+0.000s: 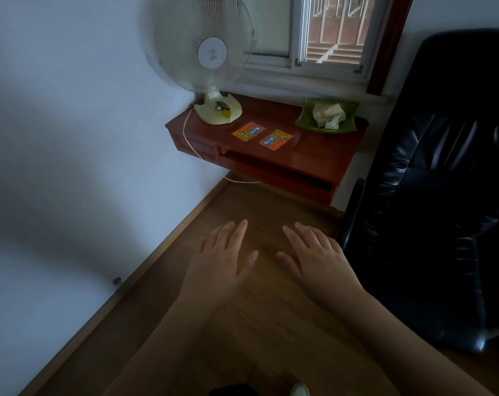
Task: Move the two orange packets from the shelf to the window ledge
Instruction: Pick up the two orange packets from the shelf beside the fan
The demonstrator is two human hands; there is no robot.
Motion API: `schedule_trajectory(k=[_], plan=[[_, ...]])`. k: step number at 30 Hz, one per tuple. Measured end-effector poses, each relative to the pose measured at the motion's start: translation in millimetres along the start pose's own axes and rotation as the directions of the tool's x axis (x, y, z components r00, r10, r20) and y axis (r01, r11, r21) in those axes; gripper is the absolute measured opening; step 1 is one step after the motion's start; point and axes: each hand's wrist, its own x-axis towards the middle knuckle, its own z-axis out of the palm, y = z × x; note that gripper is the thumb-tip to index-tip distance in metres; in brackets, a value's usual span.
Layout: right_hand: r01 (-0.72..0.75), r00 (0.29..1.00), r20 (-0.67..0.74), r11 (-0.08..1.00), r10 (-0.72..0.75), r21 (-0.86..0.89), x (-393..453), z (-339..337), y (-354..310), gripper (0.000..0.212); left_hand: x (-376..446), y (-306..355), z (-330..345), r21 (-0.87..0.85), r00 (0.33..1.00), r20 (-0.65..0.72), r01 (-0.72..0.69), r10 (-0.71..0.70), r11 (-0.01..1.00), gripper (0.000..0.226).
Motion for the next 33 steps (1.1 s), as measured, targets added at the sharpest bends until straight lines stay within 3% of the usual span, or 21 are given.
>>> schedule_trajectory(k=[7, 13, 23, 33], plan=[[-0.013, 0.999, 0.037, 1.000, 0.012, 0.014, 68.1, -1.4, 31.3, 0.065, 70.0, -10.5, 13.1, -0.001, 0.999, 0.028, 0.029, -0.029, 1.000, 0.072], [-0.010, 0.998, 0.057, 1.000, 0.010, 0.009, 140.9, 4.1, 39.7, 0.065, 133.9, -30.7, 26.1, 0.012, 1.000, -0.027, 0.016, -0.016, 1.000, 0.067], [-0.025, 0.999, 0.038, 0.999, 0.025, -0.025, 301.4, 7.2, 17.1, 0.058, 275.7, -124.7, 36.6, -0.028, 0.999, -0.052, 0.000, -0.001, 1.000, 0.061], [-0.098, 0.995, -0.025, 0.994, 0.097, -0.042, 417.8, 4.4, 21.7, 0.061, 410.5, -153.8, 43.6, -0.082, 0.988, -0.047, -0.154, 0.150, 0.985, 0.057]])
